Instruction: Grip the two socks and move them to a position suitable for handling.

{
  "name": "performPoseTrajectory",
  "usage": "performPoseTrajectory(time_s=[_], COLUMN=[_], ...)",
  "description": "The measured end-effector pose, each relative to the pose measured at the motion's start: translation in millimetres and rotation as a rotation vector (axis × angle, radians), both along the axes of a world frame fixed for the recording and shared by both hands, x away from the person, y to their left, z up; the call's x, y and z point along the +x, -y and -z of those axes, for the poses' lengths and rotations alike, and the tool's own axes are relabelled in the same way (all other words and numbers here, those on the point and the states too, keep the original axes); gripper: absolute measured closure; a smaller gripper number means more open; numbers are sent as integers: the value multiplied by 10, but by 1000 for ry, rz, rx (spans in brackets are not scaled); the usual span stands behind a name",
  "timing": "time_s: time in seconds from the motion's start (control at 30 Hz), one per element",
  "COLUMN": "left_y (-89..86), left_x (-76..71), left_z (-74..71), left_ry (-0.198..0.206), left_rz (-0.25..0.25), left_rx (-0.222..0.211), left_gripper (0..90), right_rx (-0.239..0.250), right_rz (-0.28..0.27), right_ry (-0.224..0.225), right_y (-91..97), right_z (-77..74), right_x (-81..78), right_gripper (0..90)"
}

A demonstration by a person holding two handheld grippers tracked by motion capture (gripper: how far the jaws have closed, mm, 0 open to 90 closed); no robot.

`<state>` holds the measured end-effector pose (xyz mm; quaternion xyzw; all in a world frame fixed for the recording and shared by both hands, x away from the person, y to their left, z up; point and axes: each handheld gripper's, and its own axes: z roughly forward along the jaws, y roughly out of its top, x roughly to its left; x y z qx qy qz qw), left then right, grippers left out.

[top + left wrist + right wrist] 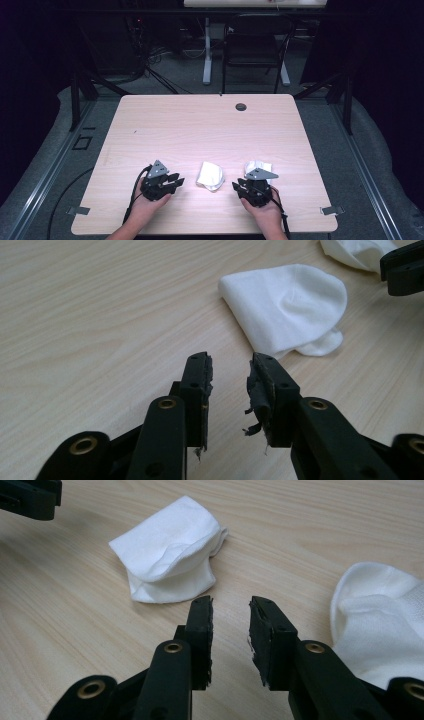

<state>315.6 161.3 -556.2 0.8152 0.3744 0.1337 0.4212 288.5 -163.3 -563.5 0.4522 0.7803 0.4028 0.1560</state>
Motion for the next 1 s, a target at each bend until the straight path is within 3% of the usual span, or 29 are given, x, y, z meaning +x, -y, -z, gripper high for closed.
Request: performPoseTrajectory(time_s=[0.37, 0.5, 1.0], left_y=[285, 388, 584], left_x=[125, 134, 226], left_z=[-23, -31, 55], left_ry=[-2, -1, -25], left_rz=[12, 28, 40], left_rx=[-11, 5, 32], left_gripper=[747, 756, 823], right_rx=[-6, 6, 12], right_rz=[2, 6, 9], right_ry=[-6, -2, 1], right_y=[27, 28, 50], right_z=[7, 3, 0], right_x=[9, 8, 18], right_gripper=[738, 737, 755])
